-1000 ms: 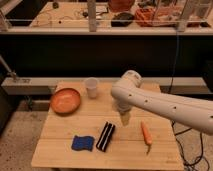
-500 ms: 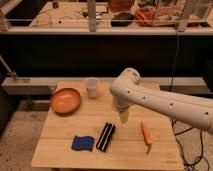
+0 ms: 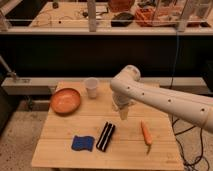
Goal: Move the arm in a circular motion
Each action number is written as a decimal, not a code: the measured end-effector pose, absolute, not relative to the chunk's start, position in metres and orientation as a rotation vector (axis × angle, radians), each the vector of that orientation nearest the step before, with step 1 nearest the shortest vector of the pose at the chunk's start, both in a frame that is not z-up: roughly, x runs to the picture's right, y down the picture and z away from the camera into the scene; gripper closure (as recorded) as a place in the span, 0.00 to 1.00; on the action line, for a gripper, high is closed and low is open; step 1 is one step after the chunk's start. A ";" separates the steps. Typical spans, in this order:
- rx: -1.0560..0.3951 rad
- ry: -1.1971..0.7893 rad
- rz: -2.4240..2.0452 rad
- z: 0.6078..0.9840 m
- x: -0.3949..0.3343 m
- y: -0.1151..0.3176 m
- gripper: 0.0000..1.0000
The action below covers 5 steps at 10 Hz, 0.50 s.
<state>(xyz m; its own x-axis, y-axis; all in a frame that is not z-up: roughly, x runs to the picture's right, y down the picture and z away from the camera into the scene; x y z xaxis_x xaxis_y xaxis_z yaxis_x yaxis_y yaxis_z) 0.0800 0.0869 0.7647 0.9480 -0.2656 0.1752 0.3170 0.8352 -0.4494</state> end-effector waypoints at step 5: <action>-0.493 -0.116 -0.305 0.777 0.108 0.073 0.20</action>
